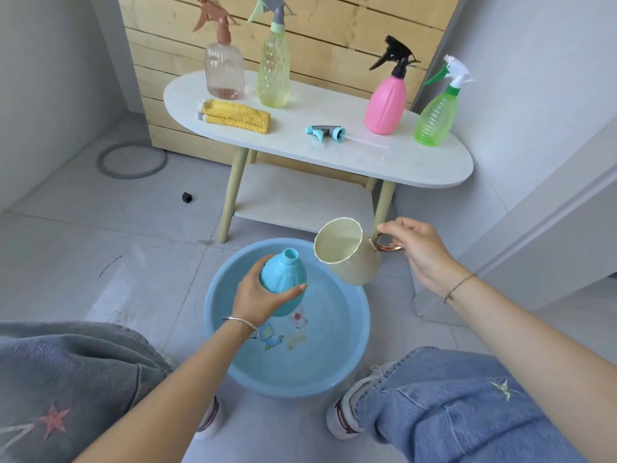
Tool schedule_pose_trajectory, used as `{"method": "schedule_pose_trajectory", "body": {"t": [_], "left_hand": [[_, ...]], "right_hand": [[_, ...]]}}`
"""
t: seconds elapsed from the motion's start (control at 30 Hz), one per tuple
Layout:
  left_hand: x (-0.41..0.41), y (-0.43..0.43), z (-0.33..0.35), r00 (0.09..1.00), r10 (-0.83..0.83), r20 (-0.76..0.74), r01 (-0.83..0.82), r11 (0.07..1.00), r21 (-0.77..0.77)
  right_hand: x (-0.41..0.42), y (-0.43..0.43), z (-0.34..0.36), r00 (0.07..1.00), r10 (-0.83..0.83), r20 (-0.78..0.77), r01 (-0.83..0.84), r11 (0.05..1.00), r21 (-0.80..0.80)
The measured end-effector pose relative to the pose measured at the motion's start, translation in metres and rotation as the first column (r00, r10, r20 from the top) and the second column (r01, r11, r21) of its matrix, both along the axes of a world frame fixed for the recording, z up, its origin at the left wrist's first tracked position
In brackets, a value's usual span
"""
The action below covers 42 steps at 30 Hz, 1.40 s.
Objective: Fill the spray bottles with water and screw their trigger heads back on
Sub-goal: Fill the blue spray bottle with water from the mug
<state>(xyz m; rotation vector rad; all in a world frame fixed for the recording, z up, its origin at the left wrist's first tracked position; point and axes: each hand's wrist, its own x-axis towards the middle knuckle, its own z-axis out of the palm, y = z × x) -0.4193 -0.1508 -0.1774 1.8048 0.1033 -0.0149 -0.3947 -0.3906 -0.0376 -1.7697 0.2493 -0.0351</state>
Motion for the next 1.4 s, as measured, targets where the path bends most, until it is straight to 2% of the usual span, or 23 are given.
{"method": "schedule_pose_trajectory", "body": {"t": [0.5,0.97,1.23,1.4], "left_hand": [[-0.008,-0.013,-0.009,0.994,-0.109,0.016,0.107,0.99,0.093],[-0.009,-0.015,-0.014,0.993,-0.116,0.005,0.115,0.989,0.091],[-0.007,-0.014,-0.018,0.993,-0.118,-0.004,0.118,0.988,0.097],[-0.008,-0.014,-0.019,0.994,-0.107,-0.012,0.107,0.99,0.093]], "right_hand": [[-0.012,0.013,0.01,0.996,0.05,0.075,-0.041,0.991,-0.126],[-0.014,0.026,0.02,0.984,0.102,0.148,-0.057,0.959,-0.279],[-0.011,0.033,0.029,0.966,0.146,0.212,-0.039,0.898,-0.438],[-0.008,0.033,0.031,0.955,0.175,0.24,-0.04,0.876,-0.481]]}}
